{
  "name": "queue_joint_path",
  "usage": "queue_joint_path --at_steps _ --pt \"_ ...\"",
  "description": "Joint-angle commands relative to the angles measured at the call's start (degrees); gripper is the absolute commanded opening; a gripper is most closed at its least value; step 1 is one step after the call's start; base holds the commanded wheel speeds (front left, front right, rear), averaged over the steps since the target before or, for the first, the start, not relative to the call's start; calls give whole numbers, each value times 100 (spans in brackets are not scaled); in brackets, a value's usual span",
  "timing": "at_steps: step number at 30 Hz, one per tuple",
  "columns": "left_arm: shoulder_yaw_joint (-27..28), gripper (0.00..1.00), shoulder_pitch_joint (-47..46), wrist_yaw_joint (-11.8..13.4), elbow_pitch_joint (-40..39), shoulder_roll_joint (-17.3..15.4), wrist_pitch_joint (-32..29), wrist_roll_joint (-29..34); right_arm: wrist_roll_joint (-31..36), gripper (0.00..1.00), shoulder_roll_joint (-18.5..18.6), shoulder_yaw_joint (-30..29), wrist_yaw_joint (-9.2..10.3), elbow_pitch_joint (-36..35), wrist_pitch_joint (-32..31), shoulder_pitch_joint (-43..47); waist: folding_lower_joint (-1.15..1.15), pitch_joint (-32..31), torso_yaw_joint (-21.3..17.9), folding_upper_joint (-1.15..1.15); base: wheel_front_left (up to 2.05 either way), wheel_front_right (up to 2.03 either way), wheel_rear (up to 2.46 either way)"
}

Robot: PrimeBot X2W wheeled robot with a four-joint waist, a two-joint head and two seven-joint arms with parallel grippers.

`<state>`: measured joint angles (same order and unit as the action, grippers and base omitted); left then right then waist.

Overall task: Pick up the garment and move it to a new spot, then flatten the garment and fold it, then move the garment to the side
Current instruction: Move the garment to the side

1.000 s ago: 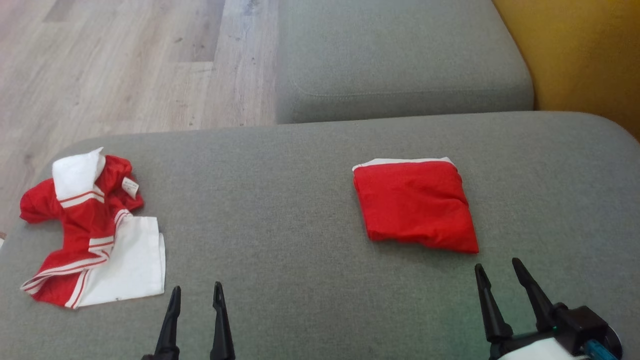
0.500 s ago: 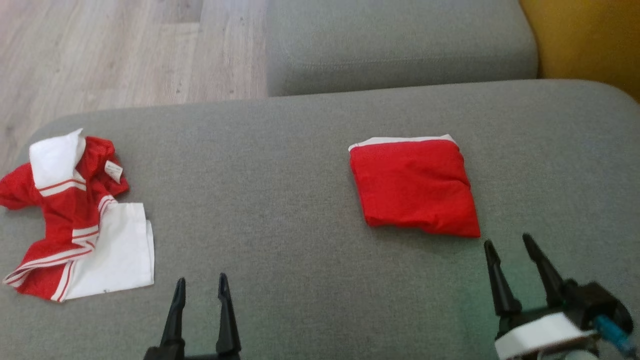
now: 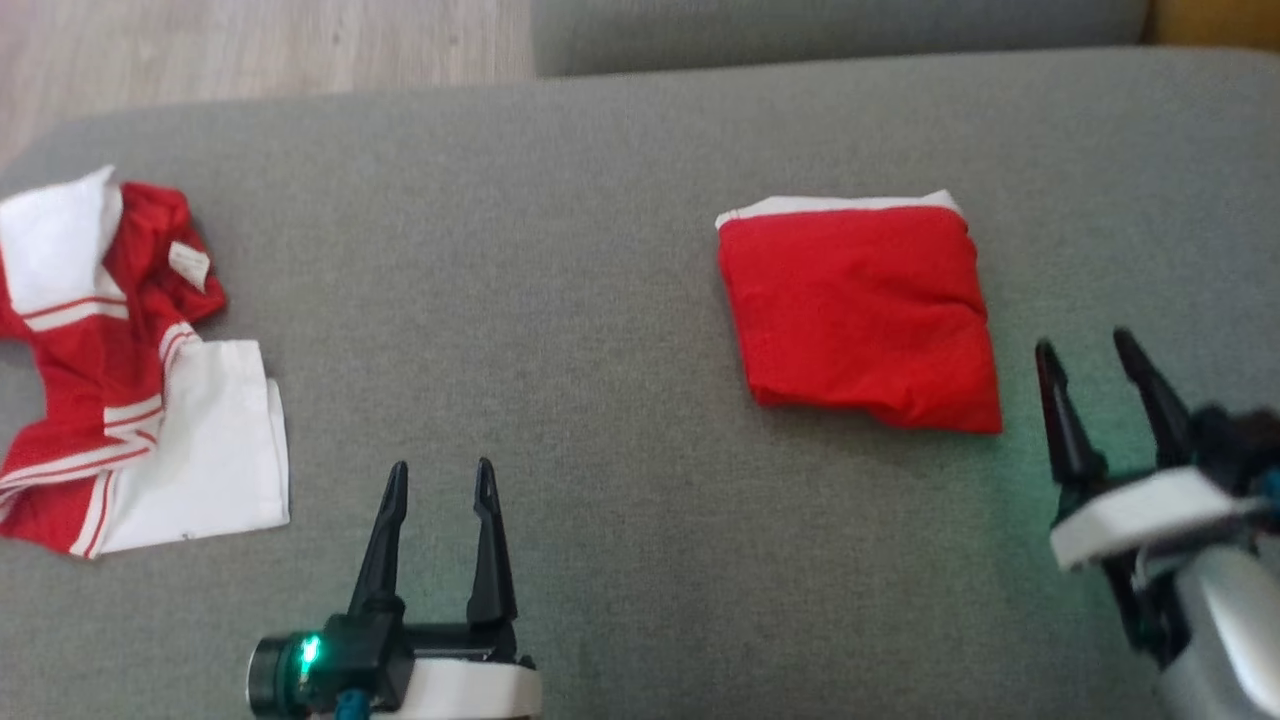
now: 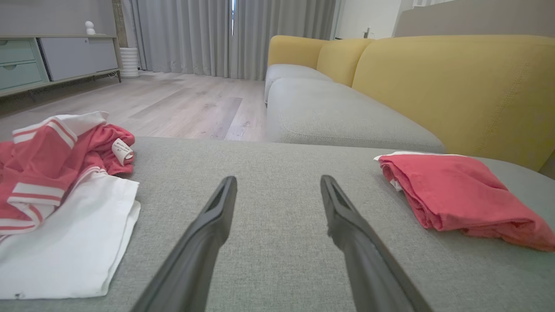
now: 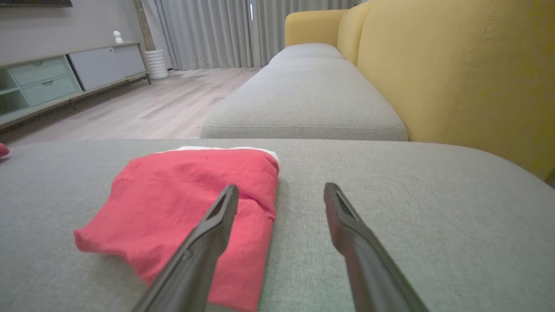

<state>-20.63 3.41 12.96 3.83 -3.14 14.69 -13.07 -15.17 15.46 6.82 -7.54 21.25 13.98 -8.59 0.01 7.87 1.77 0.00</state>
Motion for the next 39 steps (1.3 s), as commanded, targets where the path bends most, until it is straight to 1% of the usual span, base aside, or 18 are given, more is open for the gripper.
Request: queue_joint_path --at_steps 1,2,3,9,13,18,19,20,22,25,29,33,36,37,39 --pt "94 100 -216 12 -132 26 30 -16 -199 100 199 177 5 -66 -76 -336 -1 187 20 0 0 0 0" --pt "70 100 -249 8 -117 26 30 -16 -371 100 258 258 5 -5 -185 -460 -1 230 20 0 0 0 0" --pt "22 100 -316 -1 -92 26 30 -13 -766 100 388 400 5 105 -463 -705 -1 315 29 0 0 0 0" --pt "-109 100 -527 13 -80 26 30 -18 -1975 100 778 769 5 414 -1498 -1352 -1 550 89 0 0 0 0" --pt "-211 100 -675 22 -67 26 30 -40 -2593 100 911 996 5 651 -1983 -1598 -1 685 177 0 0 0 0" --pt "-292 100 -787 62 -72 26 30 -115 -3190 100 905 1361 5 878 -2419 -1637 -1 755 264 0 0 0 0" --pt "-287 100 -808 79 -128 26 30 -133 -3306 85 911 1439 5 884 -2494 -1627 -1 768 267 0 0 0 0" --pt "-285 100 -823 93 -171 26 30 -126 -3402 58 924 1485 5 898 -2520 -1627 -1 779 264 0 0 0 0" --pt "-284 100 -838 106 -244 26 30 -122 -3612 0 914 1528 5 941 -2509 -1646 -1 793 239 0 0 0 0" --pt "-300 100 -866 88 -290 26 30 -96 -3877 0 933 1648 5 961 -2518 -1708 -1 807 186 0 0 0 0" --pt "-255 100 -910 109 -342 26 30 -61 -3916 0 1137 1816 5 963 -2331 -1886 -1 844 50 0 0 0 0" --pt "-226 100 -944 81 -347 26 30 -51 -3690 0 1542 2001 5 1020 -2125 -2113 -1 939 -151 0 0 0 0" --pt "-221 100 -999 57 -335 26 30 -33 -3409 0 1944 2152 5 1123 -2072 -2306 -1 1057 -329 0 0 0 0" --pt "-221 100 -999 57 -335 26 30 -33 -3409 0 1944 2152 5 1123 -2072 -2306 -1 1057 -329 0 0 0 0" --pt "-233 100 -1061 44 -340 26 30 -8 -3285 0 2187 2172 5 1207 -2010 -2434 -1 1159 -440 0 0 0 0"
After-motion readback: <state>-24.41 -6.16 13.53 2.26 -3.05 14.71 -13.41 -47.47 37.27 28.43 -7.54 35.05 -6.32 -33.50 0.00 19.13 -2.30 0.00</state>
